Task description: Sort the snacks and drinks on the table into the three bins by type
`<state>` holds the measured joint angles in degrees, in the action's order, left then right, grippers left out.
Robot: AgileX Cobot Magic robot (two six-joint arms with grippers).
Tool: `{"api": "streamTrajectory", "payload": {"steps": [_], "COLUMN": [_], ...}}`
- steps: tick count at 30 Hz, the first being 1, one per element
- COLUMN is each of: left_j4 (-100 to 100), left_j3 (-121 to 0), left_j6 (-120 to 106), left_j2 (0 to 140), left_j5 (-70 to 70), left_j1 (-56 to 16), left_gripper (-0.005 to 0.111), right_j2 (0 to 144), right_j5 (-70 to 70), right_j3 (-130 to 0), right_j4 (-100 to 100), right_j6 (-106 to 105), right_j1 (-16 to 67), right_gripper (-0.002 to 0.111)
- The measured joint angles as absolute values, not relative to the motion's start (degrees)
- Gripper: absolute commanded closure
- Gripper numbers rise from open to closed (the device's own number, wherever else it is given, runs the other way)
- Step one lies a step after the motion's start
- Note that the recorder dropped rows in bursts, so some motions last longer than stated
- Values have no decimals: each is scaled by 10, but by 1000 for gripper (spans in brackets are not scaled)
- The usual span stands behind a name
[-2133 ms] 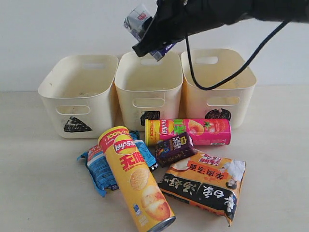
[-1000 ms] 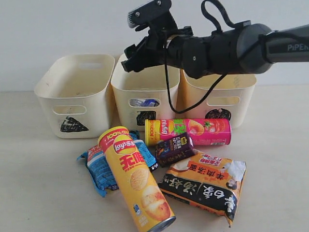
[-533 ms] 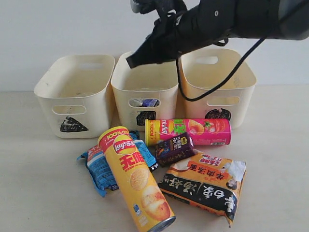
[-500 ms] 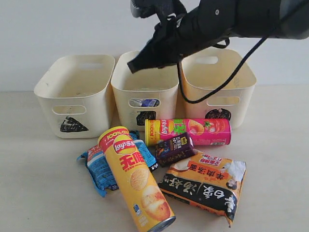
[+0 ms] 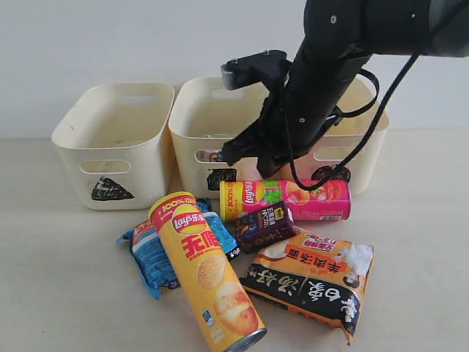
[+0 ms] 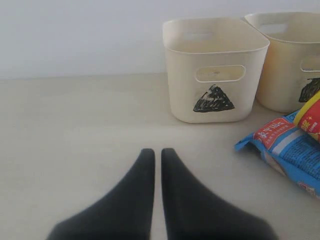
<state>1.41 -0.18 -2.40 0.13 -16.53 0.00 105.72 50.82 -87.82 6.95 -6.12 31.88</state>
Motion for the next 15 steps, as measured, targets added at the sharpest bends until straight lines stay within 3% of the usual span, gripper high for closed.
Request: {"api": "streamTrajectory", "payload": {"steps": [9, 10, 15], "left_j4": [14, 14, 14], "left_j3": [-2, -2, -2], "left_j6": [-24, -24, -24], "left_j2": [1, 1, 1], "left_j5": [-165, -165, -165], "left_j1": [0, 0, 0], "left_gripper": [102, 102, 102], "right_j2": [1056, 1056, 1056], "right_j5": [533, 536, 490], "right_j3": [-867, -855, -734], "right_j4": [353, 377, 481], "right_j6": [-153, -168, -225], "right_j1": [170, 162, 135], "right_gripper": [108, 103, 54]}}
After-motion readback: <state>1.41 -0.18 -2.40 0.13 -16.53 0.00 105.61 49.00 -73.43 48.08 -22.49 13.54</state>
